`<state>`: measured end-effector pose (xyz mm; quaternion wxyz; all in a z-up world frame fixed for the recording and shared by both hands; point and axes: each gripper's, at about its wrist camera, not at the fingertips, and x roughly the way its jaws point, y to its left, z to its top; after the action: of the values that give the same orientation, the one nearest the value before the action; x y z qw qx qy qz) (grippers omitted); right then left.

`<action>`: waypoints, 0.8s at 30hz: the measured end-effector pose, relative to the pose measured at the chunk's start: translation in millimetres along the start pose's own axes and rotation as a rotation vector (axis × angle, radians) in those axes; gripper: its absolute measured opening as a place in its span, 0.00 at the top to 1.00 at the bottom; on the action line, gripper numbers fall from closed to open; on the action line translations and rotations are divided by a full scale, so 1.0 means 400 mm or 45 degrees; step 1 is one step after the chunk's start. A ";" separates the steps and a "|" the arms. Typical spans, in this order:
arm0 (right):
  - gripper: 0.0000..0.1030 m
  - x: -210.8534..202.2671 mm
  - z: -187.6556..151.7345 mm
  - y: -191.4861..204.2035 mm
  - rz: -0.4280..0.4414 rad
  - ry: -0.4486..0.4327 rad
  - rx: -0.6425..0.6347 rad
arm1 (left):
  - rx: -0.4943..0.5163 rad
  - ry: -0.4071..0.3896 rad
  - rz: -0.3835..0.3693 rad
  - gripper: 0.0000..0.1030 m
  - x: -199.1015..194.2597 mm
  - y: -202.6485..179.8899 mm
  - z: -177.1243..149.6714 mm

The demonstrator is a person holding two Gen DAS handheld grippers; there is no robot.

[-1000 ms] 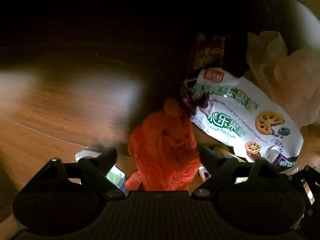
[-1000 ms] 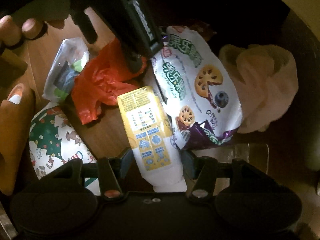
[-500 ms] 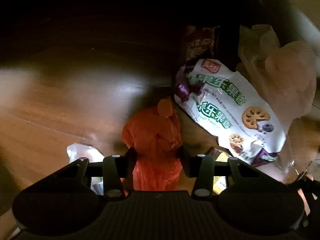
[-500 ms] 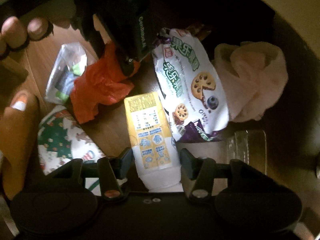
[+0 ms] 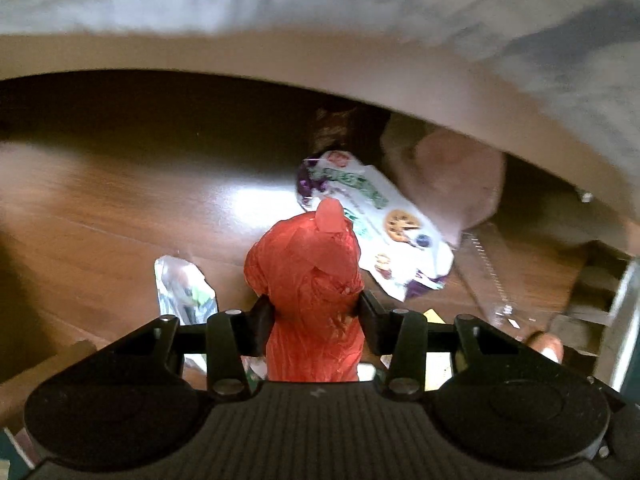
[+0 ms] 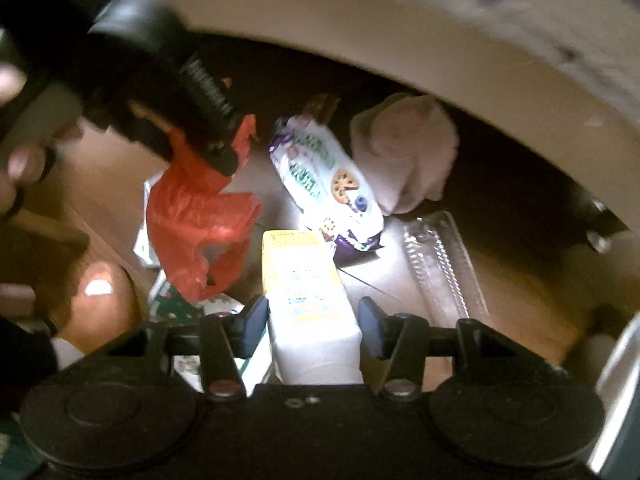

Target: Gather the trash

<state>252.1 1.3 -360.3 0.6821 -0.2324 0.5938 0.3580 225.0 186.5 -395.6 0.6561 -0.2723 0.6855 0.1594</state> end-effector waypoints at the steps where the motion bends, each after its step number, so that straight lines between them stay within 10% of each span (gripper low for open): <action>1: 0.52 -0.026 0.000 -0.004 0.007 -0.008 0.036 | -0.003 -0.011 -0.012 0.58 -0.026 -0.003 -0.010; 24: 0.59 -0.814 -0.210 -0.220 0.056 -0.629 0.661 | 0.392 -0.471 -0.319 0.58 -0.691 -0.332 -0.254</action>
<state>252.7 -186.3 -67.5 0.8335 0.0551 0.4870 0.2550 217.2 67.2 -95.4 0.8184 -0.2184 0.5312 0.0180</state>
